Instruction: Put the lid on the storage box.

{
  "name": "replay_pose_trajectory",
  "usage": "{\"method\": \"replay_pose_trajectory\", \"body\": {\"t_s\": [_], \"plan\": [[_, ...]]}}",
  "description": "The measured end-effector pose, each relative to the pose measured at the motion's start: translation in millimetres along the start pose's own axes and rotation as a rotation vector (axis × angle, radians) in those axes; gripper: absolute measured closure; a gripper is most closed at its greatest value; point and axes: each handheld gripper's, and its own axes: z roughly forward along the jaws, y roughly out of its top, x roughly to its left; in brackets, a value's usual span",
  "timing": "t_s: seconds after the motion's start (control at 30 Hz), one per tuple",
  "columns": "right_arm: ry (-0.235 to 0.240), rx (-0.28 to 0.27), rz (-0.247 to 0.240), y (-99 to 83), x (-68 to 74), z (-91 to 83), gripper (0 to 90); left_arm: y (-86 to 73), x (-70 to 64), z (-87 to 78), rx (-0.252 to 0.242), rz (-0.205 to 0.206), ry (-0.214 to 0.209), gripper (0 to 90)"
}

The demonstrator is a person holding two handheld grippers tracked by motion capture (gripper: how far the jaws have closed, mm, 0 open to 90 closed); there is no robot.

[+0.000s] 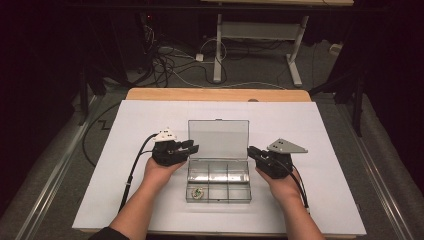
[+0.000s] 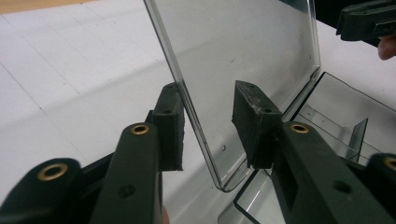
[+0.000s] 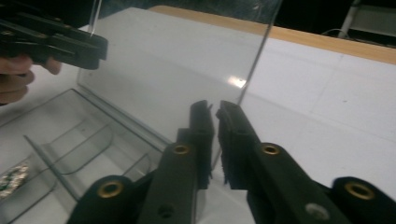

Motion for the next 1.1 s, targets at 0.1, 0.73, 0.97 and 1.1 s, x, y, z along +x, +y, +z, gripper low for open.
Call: {"method": "replay_pose_trajectory", "body": {"t_s": [0.1,0.73,0.97,1.1], "plan": [[0.024,-0.005,0.000,-1.3,4.3,-0.5,90.0,-0.4,-2.4,-2.8,-0.010,0.011,0.003,65.8],[0.061,0.004,-0.076,-7.3,20.5,-3.9,90.0,-2.8,-12.7,-13.3,-0.025,0.069,0.017,71.6],[0.077,-0.007,-0.068,-8.1,24.0,-8.6,90.0,-3.9,-17.6,-16.8,-0.026,0.086,0.020,71.6],[0.081,-0.016,-0.064,-9.5,25.3,-14.3,90.0,-5.0,-20.6,-18.5,-0.024,0.096,0.028,71.5]]}}
